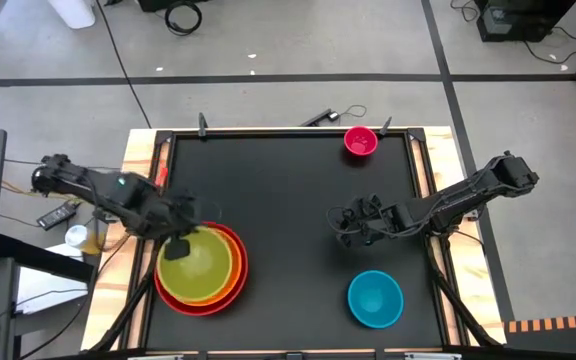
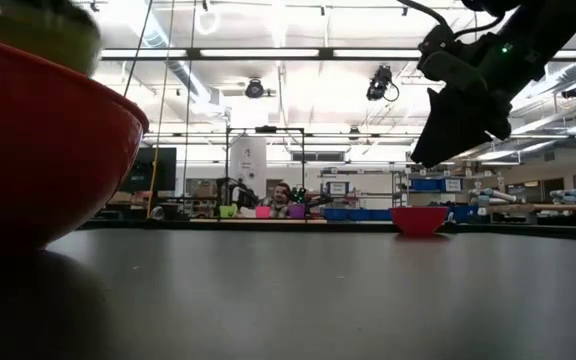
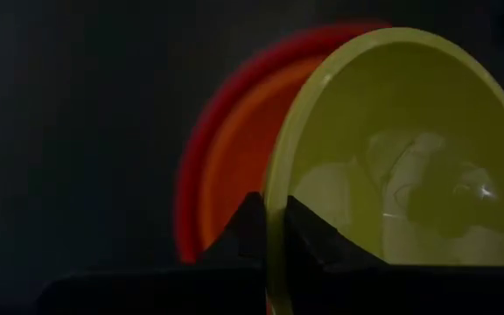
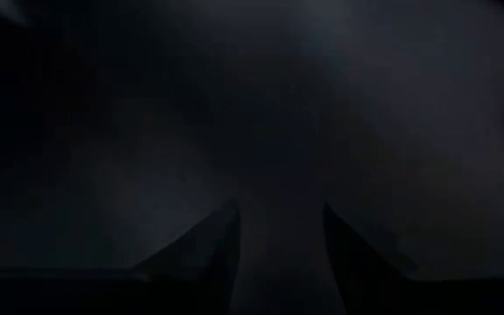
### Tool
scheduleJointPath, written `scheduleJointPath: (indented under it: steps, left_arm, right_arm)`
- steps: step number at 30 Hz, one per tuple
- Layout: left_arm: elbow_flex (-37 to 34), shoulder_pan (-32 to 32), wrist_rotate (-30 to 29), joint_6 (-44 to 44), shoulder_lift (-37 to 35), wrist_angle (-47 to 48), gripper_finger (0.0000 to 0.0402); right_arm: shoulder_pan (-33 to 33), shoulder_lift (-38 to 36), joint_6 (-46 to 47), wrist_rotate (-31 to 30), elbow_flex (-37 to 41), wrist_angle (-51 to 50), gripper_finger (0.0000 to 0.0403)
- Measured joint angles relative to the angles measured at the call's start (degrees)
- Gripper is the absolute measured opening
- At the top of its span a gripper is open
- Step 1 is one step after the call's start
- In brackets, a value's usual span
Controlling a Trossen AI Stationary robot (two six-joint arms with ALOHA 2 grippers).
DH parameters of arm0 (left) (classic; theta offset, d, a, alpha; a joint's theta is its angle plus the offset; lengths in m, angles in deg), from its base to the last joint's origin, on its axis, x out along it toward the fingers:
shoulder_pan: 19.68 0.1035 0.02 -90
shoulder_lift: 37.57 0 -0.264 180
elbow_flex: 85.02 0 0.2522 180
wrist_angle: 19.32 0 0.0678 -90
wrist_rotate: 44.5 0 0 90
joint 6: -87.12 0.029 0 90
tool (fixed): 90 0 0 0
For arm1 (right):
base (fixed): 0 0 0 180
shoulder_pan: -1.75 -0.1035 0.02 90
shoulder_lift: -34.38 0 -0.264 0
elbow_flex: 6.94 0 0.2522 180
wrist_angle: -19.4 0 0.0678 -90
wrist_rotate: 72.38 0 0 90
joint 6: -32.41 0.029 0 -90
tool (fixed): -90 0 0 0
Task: Nest bowls inside each other
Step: Stack the green bowl on top of the orange bowl, then stack the blue bowl on top of the green bowl
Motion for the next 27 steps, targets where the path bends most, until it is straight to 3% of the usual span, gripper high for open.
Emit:
scheduleJointPath:
  steps: [4,10,18,22,24,27]
  left_arm:
    - [-8.20,-2.41,2.98,-1.08,1.38,-5.00,0.0017]
    - [-15.49,-2.32,-0.26,-4.42,1.95,-11.29,0.0058]
    - [-11.97,-2.17,-2.34,-2.80,1.92,-13.19,0.0159]
    - [-8.03,-2.17,-7.10,-3.43,1.92,-13.36,0.0186]
    - [-6.29,-2.15,-10.45,-4.50,1.90,-14.92,0.0190]
    - [-5.85,-2.13,-12.66,-1.80,1.87,-21.82,0.0190]
  right_arm:
    - [0.00,0.00,-0.06,0.07,0.00,-0.24,0.0171]
    - [0.00,0.00,-0.19,0.71,0.00,-0.33,0.0173]
    - [0.07,0.00,-0.19,0.81,0.02,-0.56,0.0179]
    - [1.02,0.00,0.22,1.24,0.02,-2.88,0.0179]
    - [2.02,0.00,0.11,5.10,0.02,-4.55,0.0179]
    - [3.64,0.00,-1.45,18.18,0.02,-6.39,0.0177]
